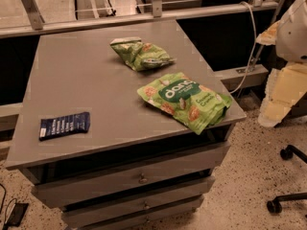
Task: Move green jalapeno chip bag near rxbar blueberry
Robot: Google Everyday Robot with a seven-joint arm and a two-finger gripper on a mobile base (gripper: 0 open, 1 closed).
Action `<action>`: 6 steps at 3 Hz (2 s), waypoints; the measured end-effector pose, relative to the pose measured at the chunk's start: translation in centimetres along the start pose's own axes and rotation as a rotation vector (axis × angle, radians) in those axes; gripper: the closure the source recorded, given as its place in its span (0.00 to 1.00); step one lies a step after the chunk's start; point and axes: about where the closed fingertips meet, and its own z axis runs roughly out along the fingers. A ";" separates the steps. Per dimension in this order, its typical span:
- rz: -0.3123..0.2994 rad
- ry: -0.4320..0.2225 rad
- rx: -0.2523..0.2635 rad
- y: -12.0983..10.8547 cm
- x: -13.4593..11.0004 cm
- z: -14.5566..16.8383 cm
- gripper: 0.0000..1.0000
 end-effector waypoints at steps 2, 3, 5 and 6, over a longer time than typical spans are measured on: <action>-0.017 -0.039 0.031 -2.3 -1.2 1.0 0.00; -0.046 -0.138 0.072 -6.1 -4.3 3.4 0.00; 0.021 -0.404 0.140 -15.2 -14.0 8.5 0.00; 0.020 -0.404 0.140 -15.2 -14.1 8.5 0.00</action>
Offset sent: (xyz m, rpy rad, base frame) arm 0.0771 0.0164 -0.0080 0.0691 -0.1042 0.0573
